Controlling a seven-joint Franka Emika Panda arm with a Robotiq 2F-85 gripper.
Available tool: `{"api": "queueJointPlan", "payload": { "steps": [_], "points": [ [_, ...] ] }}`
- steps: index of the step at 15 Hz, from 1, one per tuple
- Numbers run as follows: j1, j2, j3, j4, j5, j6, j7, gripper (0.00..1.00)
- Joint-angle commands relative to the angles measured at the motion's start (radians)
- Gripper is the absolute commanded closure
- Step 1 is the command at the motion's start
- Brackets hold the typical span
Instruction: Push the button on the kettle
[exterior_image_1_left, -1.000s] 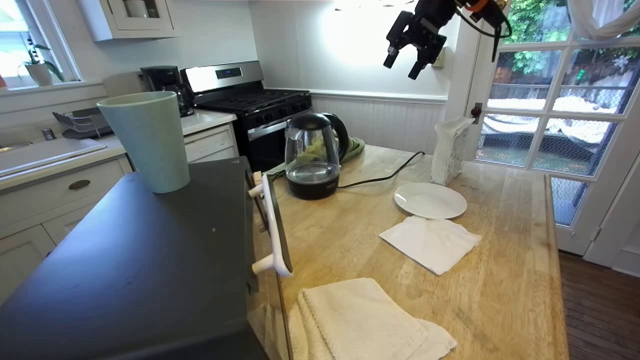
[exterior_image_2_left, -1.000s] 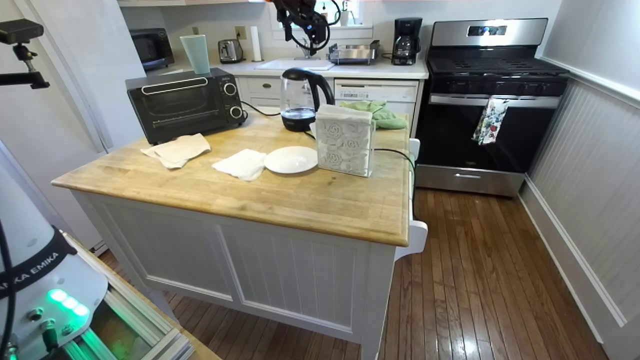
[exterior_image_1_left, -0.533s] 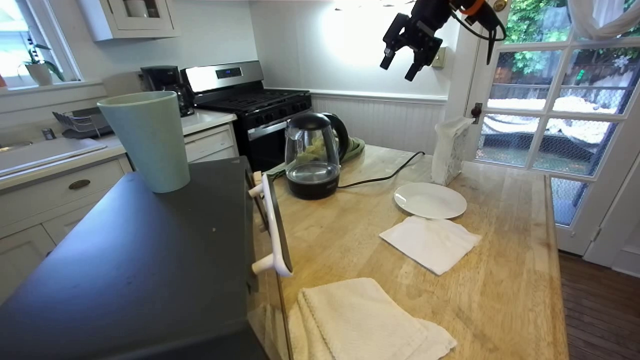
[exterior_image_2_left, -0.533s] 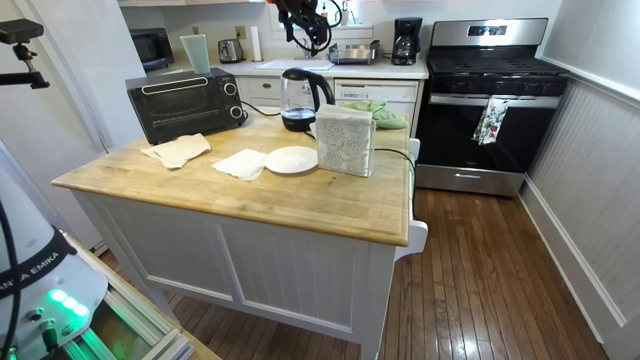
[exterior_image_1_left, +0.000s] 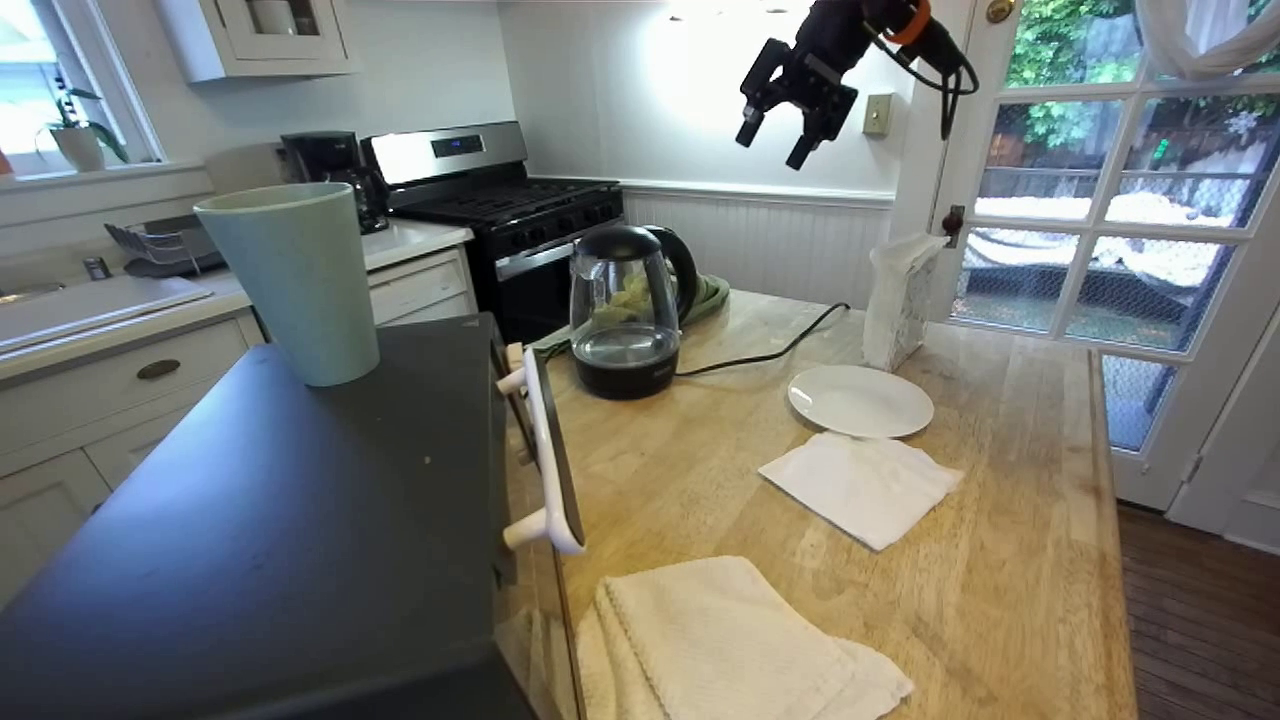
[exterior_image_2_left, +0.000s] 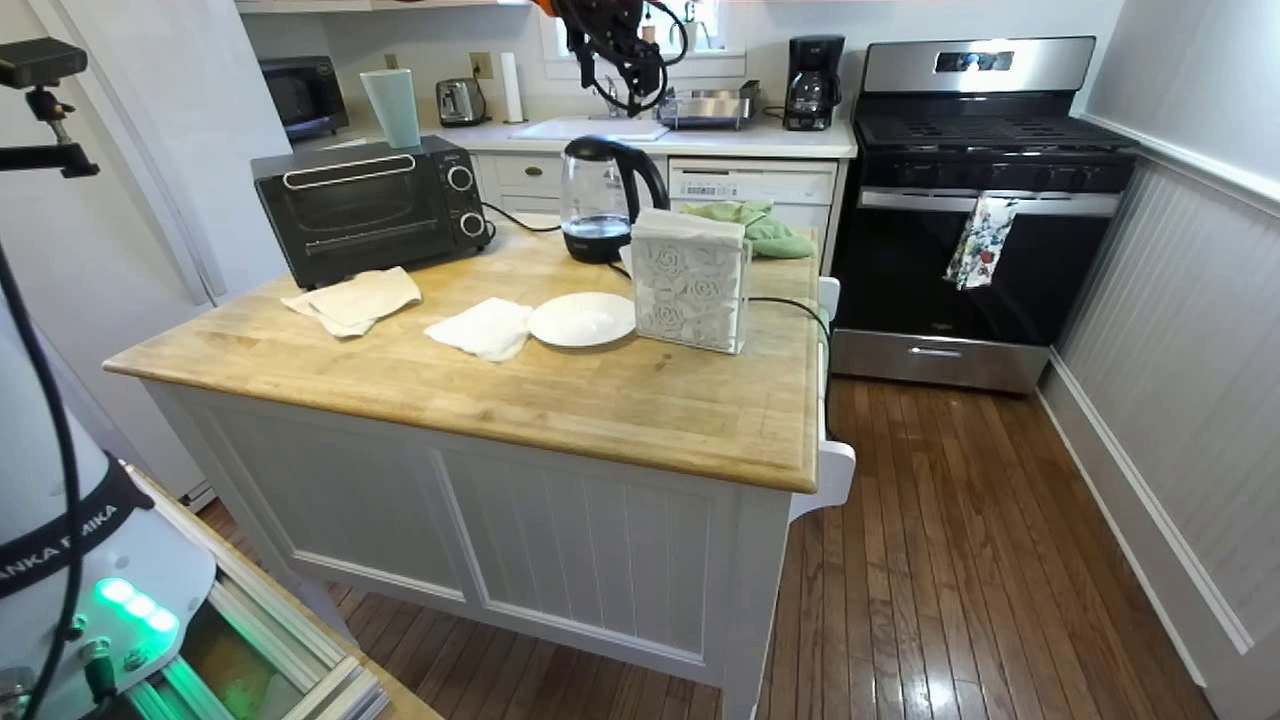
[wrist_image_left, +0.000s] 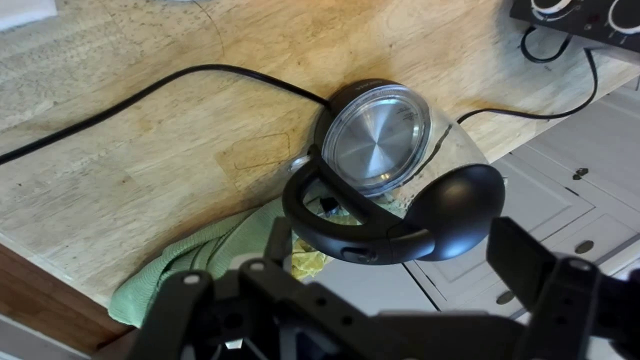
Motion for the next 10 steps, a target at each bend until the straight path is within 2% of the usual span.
{"api": "queueJointPlan", "payload": {
  "steps": [1, 2, 10],
  "points": [
    [-0.030, 0.151, 0.047, 0.200, 0.005, -0.010, 0.057, 0.25],
    [-0.032, 0.182, 0.057, 0.237, 0.004, -0.004, 0.071, 0.26],
    [-0.062, 0.374, 0.123, 0.449, 0.008, 0.056, 0.180, 0.82]
  ]
}}
